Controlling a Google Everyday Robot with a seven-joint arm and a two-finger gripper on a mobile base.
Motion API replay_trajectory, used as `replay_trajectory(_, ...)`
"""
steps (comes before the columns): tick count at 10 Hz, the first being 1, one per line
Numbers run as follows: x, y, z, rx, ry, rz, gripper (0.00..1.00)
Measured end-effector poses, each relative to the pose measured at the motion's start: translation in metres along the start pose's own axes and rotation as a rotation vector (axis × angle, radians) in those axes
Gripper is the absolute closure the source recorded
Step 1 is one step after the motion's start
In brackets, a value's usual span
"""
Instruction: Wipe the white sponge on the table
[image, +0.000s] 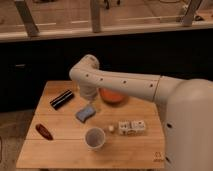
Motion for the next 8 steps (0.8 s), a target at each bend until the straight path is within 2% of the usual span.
replay_trajectory(4,-0.002,-0.004,0.013,-0.025,0.01,-0.065,0.2)
replay_trajectory(6,-0.013,-0.015,0.021,-0.024,0.0,-0.105,0.2)
replay_trajectory(8,-0.01,-0.017,0.026,-0.033,0.006,-0.124,0.2)
